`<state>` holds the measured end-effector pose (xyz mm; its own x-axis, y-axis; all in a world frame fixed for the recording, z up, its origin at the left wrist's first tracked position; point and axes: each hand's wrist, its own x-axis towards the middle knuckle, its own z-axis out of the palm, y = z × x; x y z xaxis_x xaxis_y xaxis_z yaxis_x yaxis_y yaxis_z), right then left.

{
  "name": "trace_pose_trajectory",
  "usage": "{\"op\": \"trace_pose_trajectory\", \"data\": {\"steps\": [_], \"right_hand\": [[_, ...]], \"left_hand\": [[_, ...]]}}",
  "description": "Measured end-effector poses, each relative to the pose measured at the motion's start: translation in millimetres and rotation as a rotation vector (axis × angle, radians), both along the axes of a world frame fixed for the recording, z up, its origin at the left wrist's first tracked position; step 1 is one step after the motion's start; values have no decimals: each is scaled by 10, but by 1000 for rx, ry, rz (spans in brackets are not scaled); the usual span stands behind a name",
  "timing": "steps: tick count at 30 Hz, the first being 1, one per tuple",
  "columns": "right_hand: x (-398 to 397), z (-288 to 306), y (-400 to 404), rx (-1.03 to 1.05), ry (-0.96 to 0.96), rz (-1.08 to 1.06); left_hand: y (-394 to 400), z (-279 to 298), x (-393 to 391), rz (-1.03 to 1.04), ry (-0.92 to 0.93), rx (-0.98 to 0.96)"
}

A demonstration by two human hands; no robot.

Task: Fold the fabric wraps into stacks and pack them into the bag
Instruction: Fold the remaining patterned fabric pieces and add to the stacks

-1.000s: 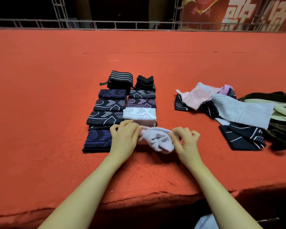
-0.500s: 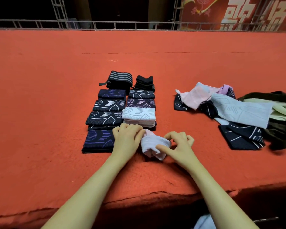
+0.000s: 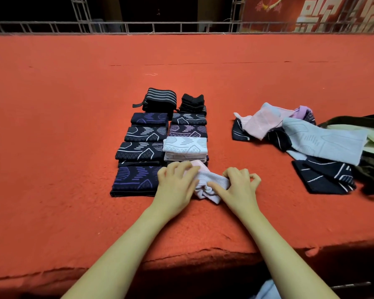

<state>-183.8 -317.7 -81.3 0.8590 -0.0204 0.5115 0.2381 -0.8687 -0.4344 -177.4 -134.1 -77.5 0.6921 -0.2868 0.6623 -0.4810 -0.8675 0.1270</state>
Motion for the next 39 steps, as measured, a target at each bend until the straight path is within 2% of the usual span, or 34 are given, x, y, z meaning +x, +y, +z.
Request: {"op": "trace_pose_trajectory", "data": {"steps": [2, 5, 8, 11, 15, 19, 26, 31, 39], "right_hand": [[14, -5, -9, -15, 24, -4], [32, -12, -21, -44, 42, -24], [38, -4, -37, -86, 59, -9], [28, 31, -69, -95, 101, 62], [-34, 73, -150, -33, 138, 201], [-108, 139, -288, 9, 254, 321], [-23, 131, -197, -71, 255, 228], [51, 84, -139, -19, 196, 170], [85, 33, -16, 119, 116, 1]], "left_hand": [[-36, -26, 2, -13, 88, 11], [-69, 32, 6, 10, 237, -70], [-70, 42, 13, -4, 357, -14], [-57, 64, -3, 10, 293, 44], [-47, -77, -42, 70, 169, -113], [-94, -113, -63, 106, 148, -169], [-29, -181, -126, 79, 213, -153], [40, -185, -155, -9, 203, -127], [-175, -126, -64, 76, 139, -339]]}}
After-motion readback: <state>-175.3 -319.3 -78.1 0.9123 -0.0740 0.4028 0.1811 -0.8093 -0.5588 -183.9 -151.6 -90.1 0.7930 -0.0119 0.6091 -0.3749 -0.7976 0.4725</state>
